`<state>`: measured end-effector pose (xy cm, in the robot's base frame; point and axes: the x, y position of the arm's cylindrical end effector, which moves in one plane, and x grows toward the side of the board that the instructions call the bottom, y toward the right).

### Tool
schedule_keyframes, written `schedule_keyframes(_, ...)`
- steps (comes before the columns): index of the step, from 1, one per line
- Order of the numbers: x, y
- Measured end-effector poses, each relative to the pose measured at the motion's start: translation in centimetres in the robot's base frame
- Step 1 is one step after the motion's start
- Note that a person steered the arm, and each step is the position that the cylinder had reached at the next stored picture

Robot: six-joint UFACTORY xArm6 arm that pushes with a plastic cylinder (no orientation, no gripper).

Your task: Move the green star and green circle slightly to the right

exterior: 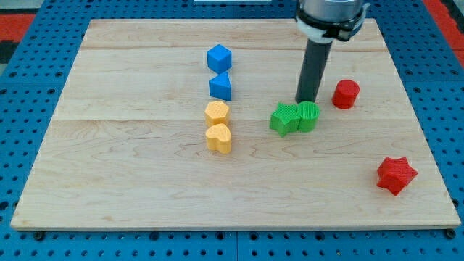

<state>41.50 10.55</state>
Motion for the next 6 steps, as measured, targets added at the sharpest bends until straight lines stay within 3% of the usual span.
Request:
schedule_keyframes(2,-0.6,-7.9)
schedule_keyframes(3,1.3,-8.7)
schedule_keyframes(4,2.9,-4.9)
schedule_keyframes(6,1.1,-1.2)
